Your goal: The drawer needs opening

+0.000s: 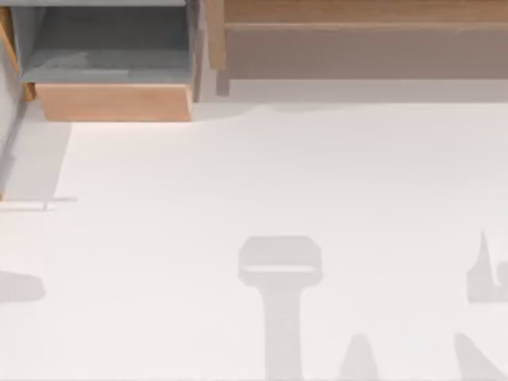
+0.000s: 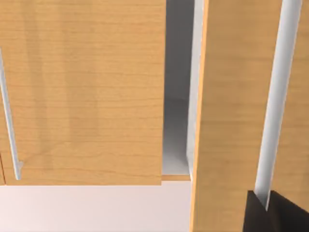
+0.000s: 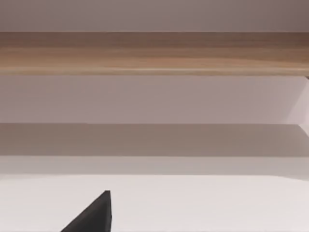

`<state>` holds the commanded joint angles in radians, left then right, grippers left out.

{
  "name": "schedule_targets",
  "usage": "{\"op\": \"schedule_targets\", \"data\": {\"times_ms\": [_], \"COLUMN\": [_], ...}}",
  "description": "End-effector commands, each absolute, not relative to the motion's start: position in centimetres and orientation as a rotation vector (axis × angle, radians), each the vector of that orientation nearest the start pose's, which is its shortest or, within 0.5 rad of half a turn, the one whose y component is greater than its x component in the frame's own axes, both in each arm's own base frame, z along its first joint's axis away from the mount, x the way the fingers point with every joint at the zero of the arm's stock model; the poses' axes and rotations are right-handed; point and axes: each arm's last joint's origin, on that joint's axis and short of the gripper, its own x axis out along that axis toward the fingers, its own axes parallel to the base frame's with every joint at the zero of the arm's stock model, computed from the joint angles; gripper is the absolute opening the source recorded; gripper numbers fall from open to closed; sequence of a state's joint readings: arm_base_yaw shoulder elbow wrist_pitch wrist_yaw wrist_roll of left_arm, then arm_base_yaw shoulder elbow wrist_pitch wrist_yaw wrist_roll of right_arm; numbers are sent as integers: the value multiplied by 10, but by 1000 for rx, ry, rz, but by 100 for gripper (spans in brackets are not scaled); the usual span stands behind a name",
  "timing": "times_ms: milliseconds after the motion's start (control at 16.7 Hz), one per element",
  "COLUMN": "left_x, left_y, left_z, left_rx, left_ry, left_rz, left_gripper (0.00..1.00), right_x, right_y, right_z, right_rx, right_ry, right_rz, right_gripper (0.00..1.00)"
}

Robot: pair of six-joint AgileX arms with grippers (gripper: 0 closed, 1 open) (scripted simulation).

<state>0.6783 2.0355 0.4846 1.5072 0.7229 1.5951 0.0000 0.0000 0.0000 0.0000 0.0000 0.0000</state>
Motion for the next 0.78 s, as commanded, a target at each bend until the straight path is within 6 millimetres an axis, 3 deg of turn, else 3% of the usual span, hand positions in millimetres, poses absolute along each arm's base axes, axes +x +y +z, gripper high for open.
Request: {"op": "schedule_targets", "data": {"times_ms": [600,780], "left_x": [245,245], "left_y": [173,173], "left_z": [88,88], "left_rx": [1556,1556], "left_ry": [2,2], "left_rz": [-36,-36], "left_gripper": [98,100], "right_x": [106,106], "right_y": [-1,-1], "right_z": [160,160], "right_rx": [0,0], "right_ry": [0,0], "right_rz": [0,0], "right_gripper": [100,100]}}
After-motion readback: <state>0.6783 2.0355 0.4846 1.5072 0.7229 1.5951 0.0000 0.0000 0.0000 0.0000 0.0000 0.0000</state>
